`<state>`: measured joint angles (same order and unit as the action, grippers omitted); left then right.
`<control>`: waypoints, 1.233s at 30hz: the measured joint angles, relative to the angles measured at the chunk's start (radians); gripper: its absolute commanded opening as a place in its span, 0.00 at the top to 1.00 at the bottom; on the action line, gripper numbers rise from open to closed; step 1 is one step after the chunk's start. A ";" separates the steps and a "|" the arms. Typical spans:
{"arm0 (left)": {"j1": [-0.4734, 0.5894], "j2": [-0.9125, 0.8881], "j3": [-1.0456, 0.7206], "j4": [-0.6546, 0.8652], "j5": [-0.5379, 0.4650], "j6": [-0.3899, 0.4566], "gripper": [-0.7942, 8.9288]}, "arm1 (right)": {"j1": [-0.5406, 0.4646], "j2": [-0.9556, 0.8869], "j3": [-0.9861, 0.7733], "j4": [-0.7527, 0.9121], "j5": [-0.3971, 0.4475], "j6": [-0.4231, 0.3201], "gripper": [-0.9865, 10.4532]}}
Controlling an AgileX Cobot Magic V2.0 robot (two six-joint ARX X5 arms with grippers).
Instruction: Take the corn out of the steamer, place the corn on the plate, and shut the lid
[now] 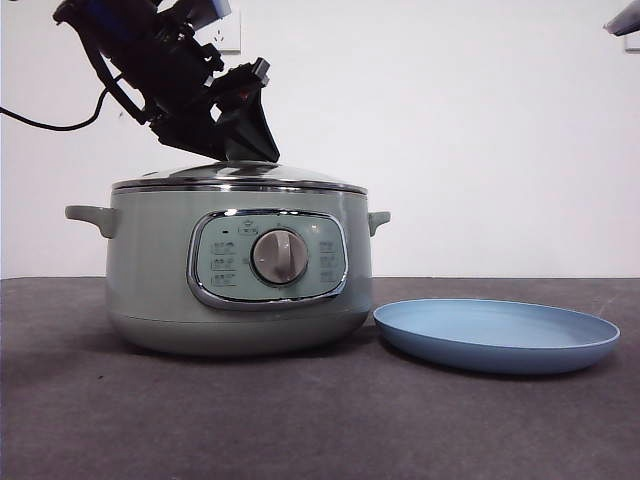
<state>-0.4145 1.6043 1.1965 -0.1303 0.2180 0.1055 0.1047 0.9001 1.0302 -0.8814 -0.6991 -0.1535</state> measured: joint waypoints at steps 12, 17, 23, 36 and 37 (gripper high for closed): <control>0.002 -0.171 -0.001 -0.050 0.015 -0.024 0.93 | 0.000 0.013 0.000 0.060 0.048 0.022 0.42; 0.002 -0.329 -0.001 -0.160 0.016 -0.027 0.93 | 0.022 0.055 0.000 0.184 0.051 0.098 0.42; 0.002 -0.552 -0.001 -0.292 0.017 -0.027 0.93 | 0.159 0.140 0.004 0.367 0.151 0.205 0.42; 0.002 -0.900 -0.001 -0.620 -0.047 -0.043 0.93 | 0.479 0.608 0.362 0.398 0.420 0.270 0.42; 0.002 -0.915 -0.001 -0.633 -0.049 -0.046 0.93 | 0.492 0.655 0.411 0.386 0.433 0.272 0.42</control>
<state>-0.4126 0.6891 1.1957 -0.7631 0.1688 0.0593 0.5964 1.5555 1.4414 -0.4953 -0.2665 0.1188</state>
